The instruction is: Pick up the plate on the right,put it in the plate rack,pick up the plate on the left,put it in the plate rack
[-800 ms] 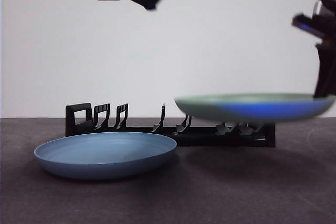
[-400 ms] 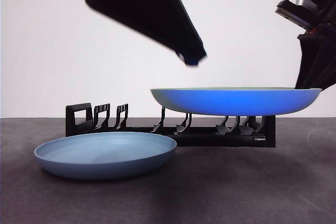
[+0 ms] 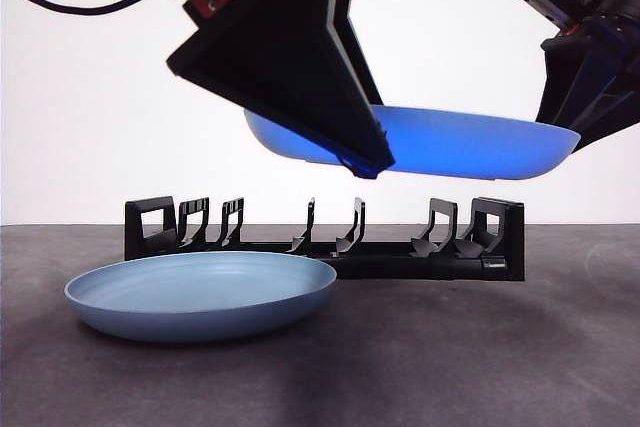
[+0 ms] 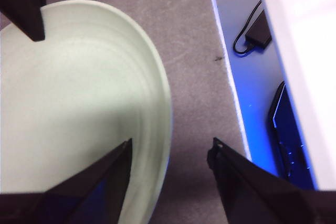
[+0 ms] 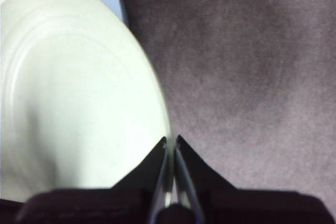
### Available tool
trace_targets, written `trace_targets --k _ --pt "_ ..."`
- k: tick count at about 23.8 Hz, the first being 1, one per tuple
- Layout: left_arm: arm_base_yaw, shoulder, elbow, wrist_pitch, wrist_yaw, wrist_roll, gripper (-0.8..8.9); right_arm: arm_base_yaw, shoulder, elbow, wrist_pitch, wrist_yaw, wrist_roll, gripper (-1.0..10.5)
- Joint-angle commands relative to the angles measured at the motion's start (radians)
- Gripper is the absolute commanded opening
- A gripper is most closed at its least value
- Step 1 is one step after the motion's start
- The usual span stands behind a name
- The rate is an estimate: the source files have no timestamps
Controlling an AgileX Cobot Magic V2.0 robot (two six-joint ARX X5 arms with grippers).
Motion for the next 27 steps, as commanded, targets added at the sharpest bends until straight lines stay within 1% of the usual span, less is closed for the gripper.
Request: trace_targets --k 1,2,4,6,17,20,21,22,23,26,27 --pt "0.000 0.006 0.002 0.004 -0.003 0.016 2.32 0.002 -0.001 0.005 0.005 -0.008 -0.003 -0.2" --pt "0.000 0.006 0.002 0.003 -0.003 0.016 1.87 0.002 -0.001 0.005 0.005 -0.008 -0.003 -0.2" --pt "-0.001 0.006 0.002 0.003 -0.001 0.016 0.62 0.002 -0.002 0.005 0.006 -0.008 -0.005 -0.2" --pt "-0.001 0.006 0.002 0.003 -0.001 0.016 -0.13 0.002 -0.002 0.005 0.006 -0.007 -0.005 -0.2" --pt "-0.001 0.006 0.002 -0.001 -0.002 0.016 -0.12 0.001 -0.017 0.005 0.018 -0.008 -0.013 -0.2" --pt "0.000 0.006 0.002 -0.002 -0.002 0.015 -0.13 0.001 -0.037 0.005 0.047 -0.007 -0.013 0.1" --pt "-0.001 0.006 0.002 -0.002 -0.002 0.015 -0.13 0.001 -0.043 0.005 0.061 -0.007 -0.012 0.3" --pt "0.000 0.006 0.002 -0.002 -0.002 0.014 -0.12 0.000 -0.055 0.005 0.078 -0.008 -0.012 0.8" --pt "0.000 0.006 0.002 -0.002 -0.002 0.014 -0.12 0.000 -0.063 0.005 0.091 -0.007 -0.011 1.4" --pt "0.000 0.006 0.002 -0.001 -0.002 0.014 -0.12 -0.001 -0.096 0.005 0.143 -0.007 -0.003 3.6" --pt "0.000 0.006 0.002 -0.001 -0.002 0.011 -0.12 -0.001 -0.109 0.006 0.162 -0.007 -0.002 4.1"
